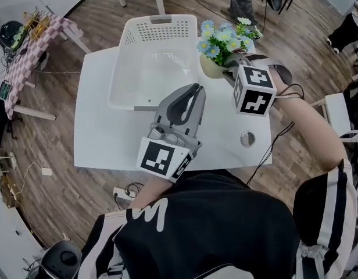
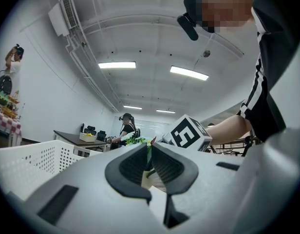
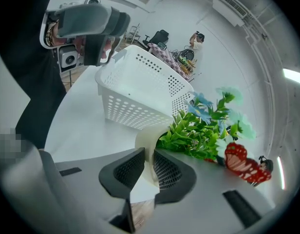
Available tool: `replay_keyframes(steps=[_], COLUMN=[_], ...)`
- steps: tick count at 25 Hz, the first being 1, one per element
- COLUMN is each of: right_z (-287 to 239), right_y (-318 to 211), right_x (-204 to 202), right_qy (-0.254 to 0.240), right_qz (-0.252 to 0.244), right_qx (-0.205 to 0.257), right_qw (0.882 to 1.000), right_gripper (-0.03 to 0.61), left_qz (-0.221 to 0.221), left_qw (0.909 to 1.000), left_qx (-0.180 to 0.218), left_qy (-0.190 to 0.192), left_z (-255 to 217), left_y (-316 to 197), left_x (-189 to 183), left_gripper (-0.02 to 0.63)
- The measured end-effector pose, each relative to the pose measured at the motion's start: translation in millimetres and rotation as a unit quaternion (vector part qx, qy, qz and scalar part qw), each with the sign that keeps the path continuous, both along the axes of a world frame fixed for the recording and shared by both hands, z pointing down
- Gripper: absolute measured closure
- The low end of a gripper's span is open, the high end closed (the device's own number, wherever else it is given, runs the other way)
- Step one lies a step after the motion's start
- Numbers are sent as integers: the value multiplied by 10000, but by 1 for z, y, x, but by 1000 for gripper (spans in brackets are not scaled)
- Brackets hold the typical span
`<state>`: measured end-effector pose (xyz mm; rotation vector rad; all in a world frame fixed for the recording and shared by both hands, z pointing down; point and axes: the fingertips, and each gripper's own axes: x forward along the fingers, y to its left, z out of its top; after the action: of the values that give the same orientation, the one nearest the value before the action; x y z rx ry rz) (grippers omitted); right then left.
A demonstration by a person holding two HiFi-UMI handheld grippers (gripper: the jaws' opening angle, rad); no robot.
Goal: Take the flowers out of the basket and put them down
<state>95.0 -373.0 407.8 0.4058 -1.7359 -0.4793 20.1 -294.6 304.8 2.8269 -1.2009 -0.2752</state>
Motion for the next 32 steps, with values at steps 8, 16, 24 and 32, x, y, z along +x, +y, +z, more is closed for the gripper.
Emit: replay_keyframes(steps=[8, 16, 24, 32], right_z=[32, 62, 92, 114], right_y=[2, 8, 13, 13], right_x=[-3, -5, -8, -6], right_qy=[71, 178, 310, 478], right_qz=[69, 76, 73, 55], right_qx=[-161, -299, -406, -429], right_qw=[9998, 9994, 9987, 9979], right_gripper=[509, 509, 509, 509], left_qz=[37, 95, 110, 99], left_qw=[10000, 9999, 9999, 9999], left_qx=[-3, -17, -48, -50], left_qy=[25, 48, 63, 37], left_z=[0, -1, 0, 1], left_y=[0, 1, 1, 1], left_x=[-1, 0, -4, -8], left_gripper=[583, 583, 583, 583])
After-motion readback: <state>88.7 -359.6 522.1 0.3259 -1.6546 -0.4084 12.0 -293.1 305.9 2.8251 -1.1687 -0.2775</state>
